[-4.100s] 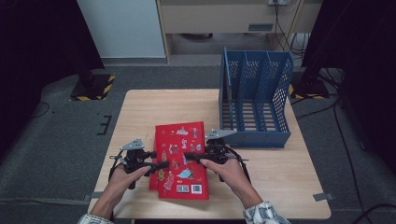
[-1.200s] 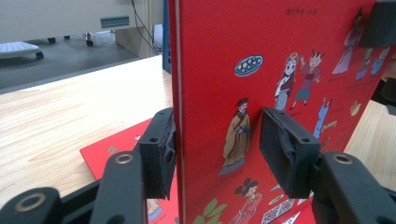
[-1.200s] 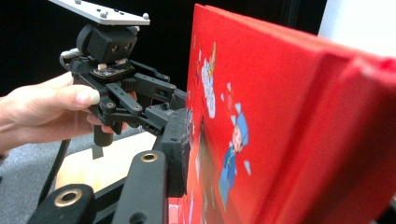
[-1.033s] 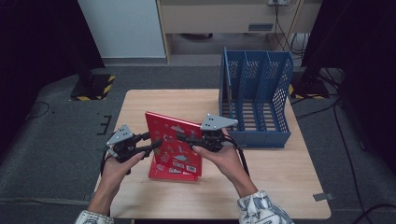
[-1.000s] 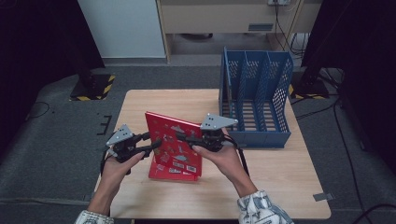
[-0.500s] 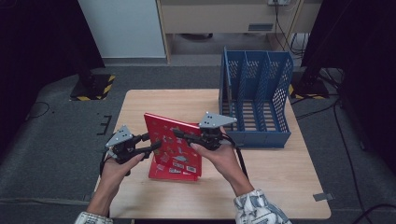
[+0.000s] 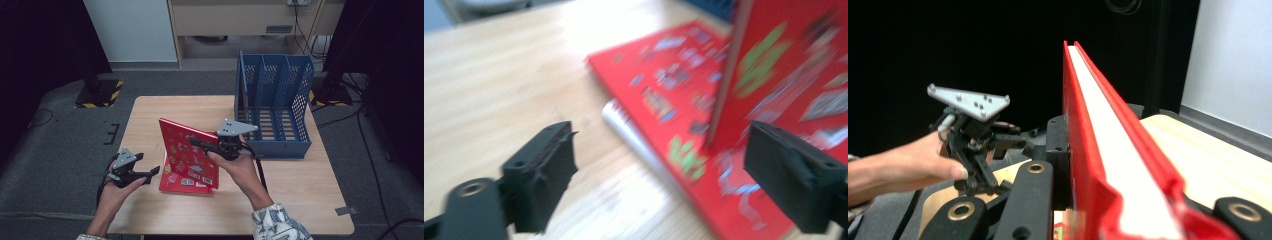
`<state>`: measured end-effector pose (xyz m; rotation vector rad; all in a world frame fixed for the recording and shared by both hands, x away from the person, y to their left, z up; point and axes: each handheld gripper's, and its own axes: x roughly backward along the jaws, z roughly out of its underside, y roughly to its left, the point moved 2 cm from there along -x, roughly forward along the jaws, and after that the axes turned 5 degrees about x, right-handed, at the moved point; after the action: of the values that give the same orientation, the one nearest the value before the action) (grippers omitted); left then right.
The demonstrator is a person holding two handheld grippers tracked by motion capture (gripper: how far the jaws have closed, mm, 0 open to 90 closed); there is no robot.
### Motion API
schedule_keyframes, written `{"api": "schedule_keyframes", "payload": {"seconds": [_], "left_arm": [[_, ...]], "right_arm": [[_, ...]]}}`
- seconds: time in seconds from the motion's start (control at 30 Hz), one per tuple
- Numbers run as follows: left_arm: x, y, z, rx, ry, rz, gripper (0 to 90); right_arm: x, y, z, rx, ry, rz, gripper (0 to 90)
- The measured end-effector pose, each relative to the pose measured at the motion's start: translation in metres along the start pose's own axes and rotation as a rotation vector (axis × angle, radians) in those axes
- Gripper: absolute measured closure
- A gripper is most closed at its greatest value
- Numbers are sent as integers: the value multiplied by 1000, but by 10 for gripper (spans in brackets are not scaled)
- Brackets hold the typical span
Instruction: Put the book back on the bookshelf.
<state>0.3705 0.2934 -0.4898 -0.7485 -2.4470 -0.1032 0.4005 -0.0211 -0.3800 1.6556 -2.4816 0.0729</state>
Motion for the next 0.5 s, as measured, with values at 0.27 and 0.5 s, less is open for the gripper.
{"api": "schedule_keyframes", "payload": {"seconds": [0.27, 0.5], "left_arm": [[-6, 20, 17, 51, 64, -72, 50], [-10, 25, 24, 53, 100, -104, 53]], "right_arm": [[8, -5, -1, -9, -13, 49, 797], [19, -10, -5, -15, -27, 92, 796]]}}
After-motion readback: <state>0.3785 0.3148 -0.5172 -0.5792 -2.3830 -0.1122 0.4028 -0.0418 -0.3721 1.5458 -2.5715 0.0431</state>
